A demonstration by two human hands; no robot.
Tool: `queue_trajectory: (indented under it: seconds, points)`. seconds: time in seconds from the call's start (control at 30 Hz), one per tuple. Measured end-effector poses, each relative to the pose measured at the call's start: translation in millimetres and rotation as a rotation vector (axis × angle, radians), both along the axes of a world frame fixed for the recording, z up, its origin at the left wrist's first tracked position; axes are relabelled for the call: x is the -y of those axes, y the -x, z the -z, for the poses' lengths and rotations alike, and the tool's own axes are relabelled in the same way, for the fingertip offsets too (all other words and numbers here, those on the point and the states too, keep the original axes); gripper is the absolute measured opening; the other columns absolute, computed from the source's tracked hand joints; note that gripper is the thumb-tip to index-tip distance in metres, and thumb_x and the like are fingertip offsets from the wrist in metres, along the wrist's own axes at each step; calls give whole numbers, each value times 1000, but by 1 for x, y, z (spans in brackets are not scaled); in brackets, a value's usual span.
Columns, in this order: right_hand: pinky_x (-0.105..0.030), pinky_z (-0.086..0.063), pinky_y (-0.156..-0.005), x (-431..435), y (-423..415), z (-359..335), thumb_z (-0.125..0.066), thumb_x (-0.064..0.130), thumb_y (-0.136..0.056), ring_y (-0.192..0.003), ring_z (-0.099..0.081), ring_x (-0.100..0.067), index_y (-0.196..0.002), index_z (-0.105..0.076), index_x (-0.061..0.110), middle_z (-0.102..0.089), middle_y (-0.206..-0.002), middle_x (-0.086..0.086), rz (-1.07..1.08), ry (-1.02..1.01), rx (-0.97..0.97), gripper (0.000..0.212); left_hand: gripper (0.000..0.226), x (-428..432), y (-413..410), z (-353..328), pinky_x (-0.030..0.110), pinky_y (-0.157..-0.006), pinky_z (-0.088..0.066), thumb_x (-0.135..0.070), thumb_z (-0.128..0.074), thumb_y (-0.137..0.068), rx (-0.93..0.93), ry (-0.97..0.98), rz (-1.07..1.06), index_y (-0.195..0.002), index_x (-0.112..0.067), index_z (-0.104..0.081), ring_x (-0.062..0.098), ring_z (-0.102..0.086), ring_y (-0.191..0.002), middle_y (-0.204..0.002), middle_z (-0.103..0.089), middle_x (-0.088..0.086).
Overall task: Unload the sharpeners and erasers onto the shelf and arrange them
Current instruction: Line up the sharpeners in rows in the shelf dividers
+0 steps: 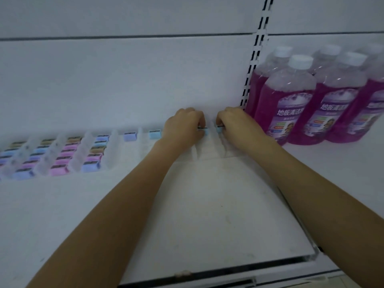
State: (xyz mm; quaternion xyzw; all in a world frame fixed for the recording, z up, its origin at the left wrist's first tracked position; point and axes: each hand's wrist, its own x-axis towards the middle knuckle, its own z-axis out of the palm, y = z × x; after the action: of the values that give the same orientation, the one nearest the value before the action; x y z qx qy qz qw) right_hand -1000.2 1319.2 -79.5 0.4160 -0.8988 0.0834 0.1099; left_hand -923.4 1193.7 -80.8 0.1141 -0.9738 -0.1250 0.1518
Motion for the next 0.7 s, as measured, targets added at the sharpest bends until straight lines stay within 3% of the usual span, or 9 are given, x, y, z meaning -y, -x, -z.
queue_trajectory:
  seconds: [0.7]
  points:
    - [-40, -48, -81, -3, -5, -7, -43, -17, -75, -98, -56, -34, -101, -63, -5, -59, -106, -21, 51, -45, 81, 34, 25, 1, -7, -2, 34, -85, -42, -23, -44, -94, 14, 48, 23, -106, -16, -65, 23, -47, -109, -111, -59, 5]
